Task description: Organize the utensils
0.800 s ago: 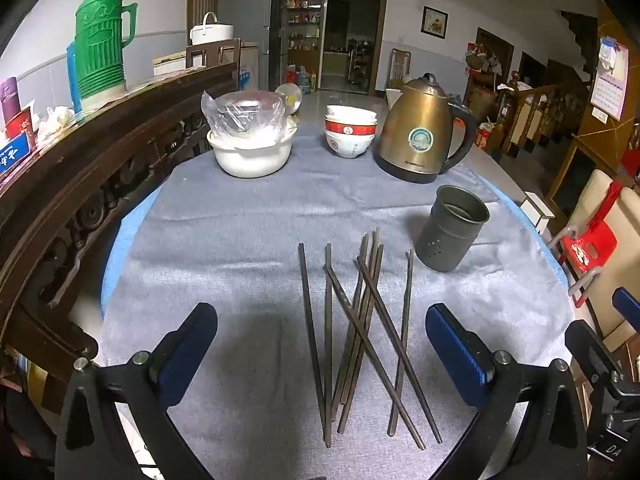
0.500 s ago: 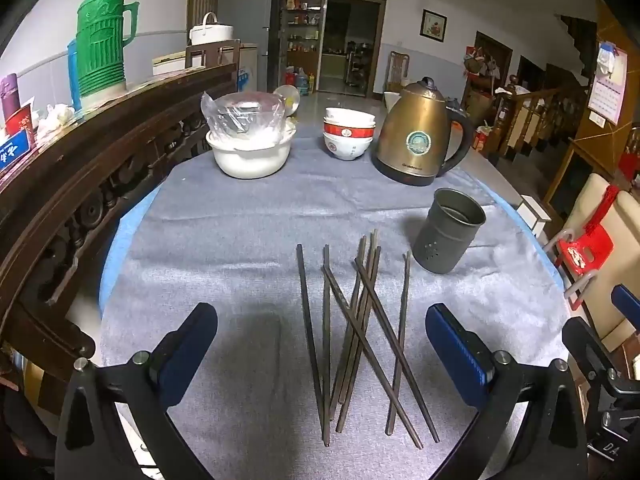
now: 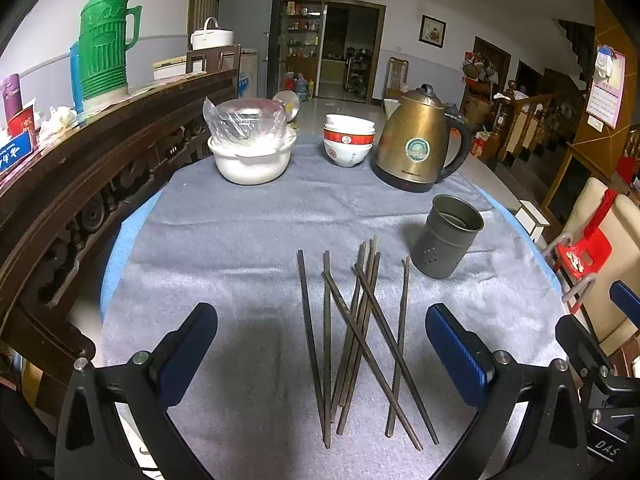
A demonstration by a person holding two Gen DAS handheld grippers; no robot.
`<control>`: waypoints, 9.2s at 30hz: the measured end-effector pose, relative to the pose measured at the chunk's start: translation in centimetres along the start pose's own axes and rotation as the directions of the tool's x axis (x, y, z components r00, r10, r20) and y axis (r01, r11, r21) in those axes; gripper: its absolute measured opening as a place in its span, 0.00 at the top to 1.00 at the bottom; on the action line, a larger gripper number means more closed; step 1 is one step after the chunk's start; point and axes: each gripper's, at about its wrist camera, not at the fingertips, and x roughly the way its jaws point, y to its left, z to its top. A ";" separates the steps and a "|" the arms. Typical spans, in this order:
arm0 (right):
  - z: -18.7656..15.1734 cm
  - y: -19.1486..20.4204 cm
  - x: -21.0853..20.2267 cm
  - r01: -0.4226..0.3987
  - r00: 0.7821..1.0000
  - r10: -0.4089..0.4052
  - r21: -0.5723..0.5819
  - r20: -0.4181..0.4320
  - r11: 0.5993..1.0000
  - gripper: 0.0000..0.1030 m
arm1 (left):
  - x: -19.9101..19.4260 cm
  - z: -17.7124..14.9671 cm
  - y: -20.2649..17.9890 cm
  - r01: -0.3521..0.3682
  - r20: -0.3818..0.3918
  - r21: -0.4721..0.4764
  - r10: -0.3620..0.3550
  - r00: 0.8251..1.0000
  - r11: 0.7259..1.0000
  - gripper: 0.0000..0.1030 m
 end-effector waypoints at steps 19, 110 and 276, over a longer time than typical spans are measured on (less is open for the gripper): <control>0.0 0.0 -0.3 0.024 1.000 -0.024 -0.009 -0.011 1.000 0.00 | -0.3 -0.1 0.0 0.004 0.003 -0.006 -0.004 1.000 1.000 0.00; -1.3 7.2 23.0 -0.414 0.693 0.412 0.141 -0.591 0.899 0.79 | 9.5 -3.2 8.1 -0.053 -0.292 -0.127 0.014 0.956 0.990 0.01; 0.6 -6.7 -0.2 -0.168 0.960 0.105 0.234 0.259 0.957 0.93 | -5.7 0.9 7.5 0.125 0.427 -0.168 -0.042 0.904 0.978 0.93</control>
